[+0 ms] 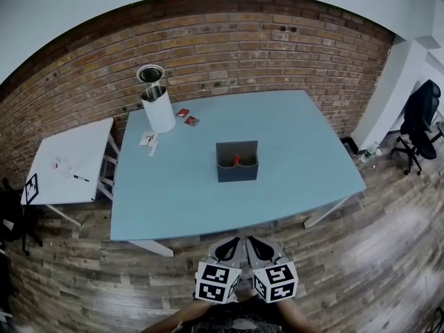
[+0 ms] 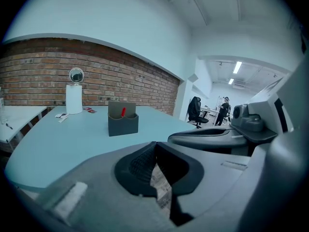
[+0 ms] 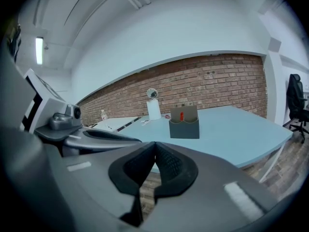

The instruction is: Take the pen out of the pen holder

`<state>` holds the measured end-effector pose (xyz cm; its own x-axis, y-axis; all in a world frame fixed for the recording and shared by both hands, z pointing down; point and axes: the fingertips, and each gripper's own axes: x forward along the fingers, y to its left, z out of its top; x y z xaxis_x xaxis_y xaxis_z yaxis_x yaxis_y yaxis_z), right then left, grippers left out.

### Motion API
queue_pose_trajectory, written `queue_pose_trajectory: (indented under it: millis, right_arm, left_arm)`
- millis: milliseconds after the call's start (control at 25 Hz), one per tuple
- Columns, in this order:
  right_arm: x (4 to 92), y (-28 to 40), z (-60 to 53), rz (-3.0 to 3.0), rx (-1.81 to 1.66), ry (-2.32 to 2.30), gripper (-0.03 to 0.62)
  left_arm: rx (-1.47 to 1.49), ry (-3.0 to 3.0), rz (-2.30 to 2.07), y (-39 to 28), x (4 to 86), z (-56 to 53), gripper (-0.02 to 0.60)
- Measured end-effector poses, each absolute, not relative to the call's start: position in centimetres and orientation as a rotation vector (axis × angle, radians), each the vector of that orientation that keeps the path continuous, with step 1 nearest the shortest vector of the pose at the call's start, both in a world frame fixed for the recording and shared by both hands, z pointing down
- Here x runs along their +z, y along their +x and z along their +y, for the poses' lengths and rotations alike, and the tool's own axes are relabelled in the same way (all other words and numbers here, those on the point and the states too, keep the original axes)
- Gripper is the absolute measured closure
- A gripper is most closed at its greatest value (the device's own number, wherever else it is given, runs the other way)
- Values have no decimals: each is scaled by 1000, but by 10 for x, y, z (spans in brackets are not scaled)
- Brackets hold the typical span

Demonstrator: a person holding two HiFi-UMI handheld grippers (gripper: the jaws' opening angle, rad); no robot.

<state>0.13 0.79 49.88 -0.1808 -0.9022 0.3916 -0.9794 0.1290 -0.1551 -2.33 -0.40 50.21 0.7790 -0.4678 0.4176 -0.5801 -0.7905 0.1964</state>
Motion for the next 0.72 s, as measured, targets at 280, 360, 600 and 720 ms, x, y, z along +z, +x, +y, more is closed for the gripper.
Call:
queue_pose_trajectory:
  millis: [280,360,600,720]
  right_arm:
    - [497,5,-11,-2206,550,1880,589]
    - [497,7,-16,-2206,553,1884,589]
    - [500,14,-34,-2210,558,1874,589]
    - [501,21,-46,-2213,564,1871,589]
  left_arm:
    - [503,2660,-811,-22,502,-22,588]
    - [505,2665,-809,-19,502,-26,588]
    - [517,2656,-817,-12,507,-43,588]
    - [516,2650,-819,-6,507,-54,588]
